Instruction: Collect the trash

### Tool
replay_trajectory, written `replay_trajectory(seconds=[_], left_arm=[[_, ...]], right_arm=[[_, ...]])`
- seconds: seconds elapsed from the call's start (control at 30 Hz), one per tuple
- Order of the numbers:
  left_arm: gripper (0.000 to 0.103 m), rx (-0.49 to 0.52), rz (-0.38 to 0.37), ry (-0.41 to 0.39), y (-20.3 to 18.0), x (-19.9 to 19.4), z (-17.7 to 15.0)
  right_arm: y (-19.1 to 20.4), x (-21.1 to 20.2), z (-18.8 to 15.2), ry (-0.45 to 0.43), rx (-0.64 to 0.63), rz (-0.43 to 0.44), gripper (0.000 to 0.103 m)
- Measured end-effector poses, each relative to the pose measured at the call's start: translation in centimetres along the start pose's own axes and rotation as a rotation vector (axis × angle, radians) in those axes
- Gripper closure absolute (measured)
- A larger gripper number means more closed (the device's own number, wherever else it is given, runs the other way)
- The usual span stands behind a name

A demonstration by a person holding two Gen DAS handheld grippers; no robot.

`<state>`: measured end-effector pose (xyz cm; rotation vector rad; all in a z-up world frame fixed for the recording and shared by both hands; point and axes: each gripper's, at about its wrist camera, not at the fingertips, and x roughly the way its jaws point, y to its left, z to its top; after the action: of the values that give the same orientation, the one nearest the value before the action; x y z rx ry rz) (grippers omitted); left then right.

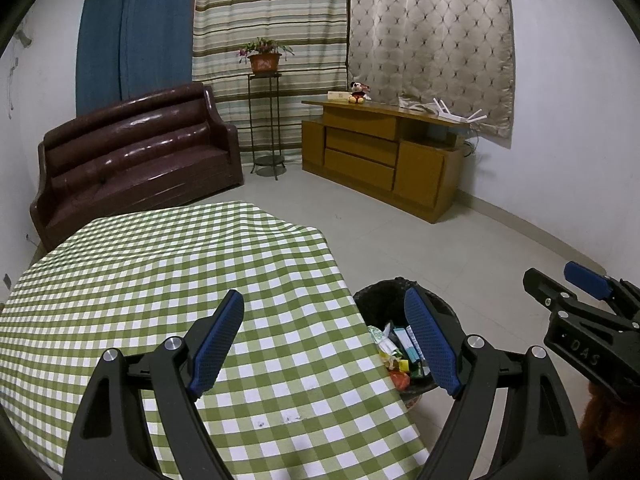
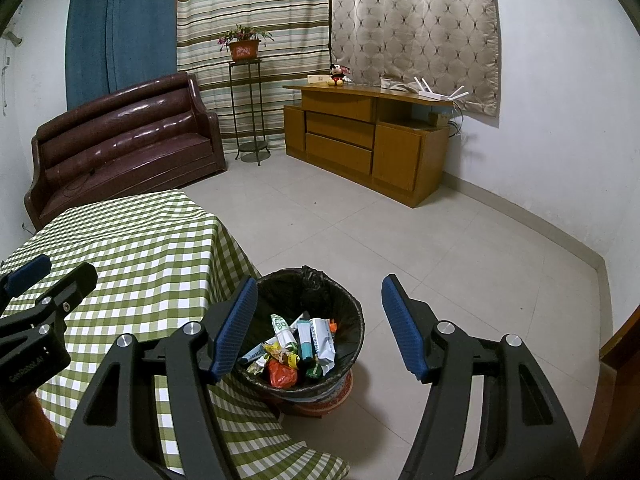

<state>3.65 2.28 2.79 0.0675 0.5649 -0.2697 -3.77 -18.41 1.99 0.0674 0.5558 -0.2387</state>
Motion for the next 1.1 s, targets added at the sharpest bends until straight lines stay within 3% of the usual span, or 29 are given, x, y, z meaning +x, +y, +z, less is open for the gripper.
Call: replay_trajectory(seconds=[1.1], left_arm=[[0.021, -0.001, -0.019, 0.002, 0.04, 0.17, 0.14]], right_arm=[[0.15, -0.02, 0.03, 0.002, -0.001, 0.001, 0.040]])
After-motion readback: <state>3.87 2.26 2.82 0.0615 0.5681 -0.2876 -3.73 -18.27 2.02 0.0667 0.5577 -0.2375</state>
